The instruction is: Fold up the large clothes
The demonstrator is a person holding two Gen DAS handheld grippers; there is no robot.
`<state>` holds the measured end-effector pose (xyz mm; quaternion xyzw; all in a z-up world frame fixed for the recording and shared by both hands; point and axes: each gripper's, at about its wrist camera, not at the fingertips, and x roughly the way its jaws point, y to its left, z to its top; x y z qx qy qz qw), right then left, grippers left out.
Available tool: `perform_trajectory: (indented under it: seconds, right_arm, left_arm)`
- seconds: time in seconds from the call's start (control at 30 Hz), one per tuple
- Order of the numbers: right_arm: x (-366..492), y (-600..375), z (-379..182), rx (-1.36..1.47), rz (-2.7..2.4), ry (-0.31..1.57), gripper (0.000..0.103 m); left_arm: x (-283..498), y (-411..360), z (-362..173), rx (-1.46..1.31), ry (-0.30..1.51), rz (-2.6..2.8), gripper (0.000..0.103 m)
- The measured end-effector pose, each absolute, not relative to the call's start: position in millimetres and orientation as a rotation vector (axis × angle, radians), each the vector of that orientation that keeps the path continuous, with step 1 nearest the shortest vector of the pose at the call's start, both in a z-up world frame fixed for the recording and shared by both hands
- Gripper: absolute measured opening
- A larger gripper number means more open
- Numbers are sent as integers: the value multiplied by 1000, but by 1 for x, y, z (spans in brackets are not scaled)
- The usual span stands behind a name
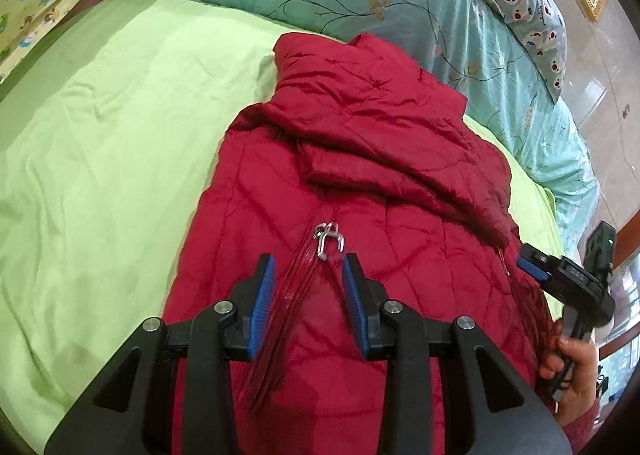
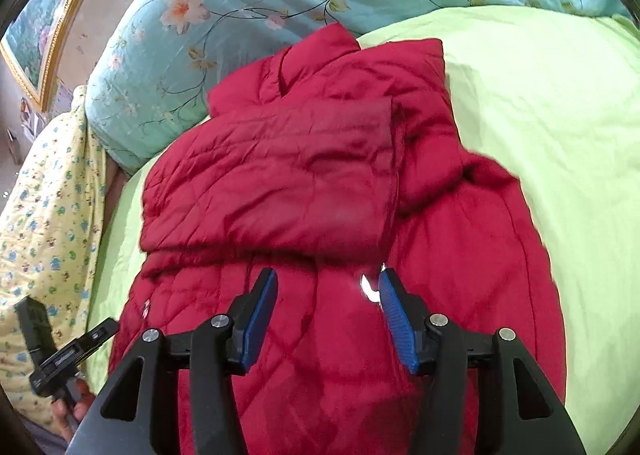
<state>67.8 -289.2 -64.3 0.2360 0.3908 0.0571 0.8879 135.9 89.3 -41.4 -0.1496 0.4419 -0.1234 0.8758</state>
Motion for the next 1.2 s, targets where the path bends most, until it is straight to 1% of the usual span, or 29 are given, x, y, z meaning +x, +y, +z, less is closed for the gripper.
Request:
perform_trajectory:
  seconds: [0.1,0.2,0.27,0.3,0.4,0.43,0.47,0.77,0.93,1.0,1.2]
  right_arm:
    - [46,-289,-58,509,133,804,67]
    - [24,-292,-52,532,132,788,70]
    - [9,-295,-47,531,121,784,71]
    - [2,-297,-45,523,114,784,71]
    - [-18,-304,-40,503,85,773,72]
    - [-23,-306,-39,499,74,770,73]
    - [-30,-310,-39,496,56,769,74]
    - [-73,-324,-63,461,-26,838,75]
    - [-88,-321,-60,411,-82,813,75]
    - [-90,-319,-63,375,-96,841,76]
    - [-98,-316,-89,462,30,938,74]
  left_arm:
    - [129,95,-42,-306,930,-239,32]
    - [122,103,-42,-299,934,-219,39]
    - [117,110,-42,-306,934,-209,47]
    - [115,113,-42,-311,932,-207,49]
    - [109,126,-42,-324,926,-185,58]
    - [107,128,-42,-326,928,-177,64]
    - [105,132,-44,-335,930,-169,66]
    - [91,136,-58,-327,963,-163,66]
    - [78,136,-64,-305,969,-166,66]
    - [72,135,-68,-293,980,-170,66]
    - [56,137,-83,-287,1015,-192,66]
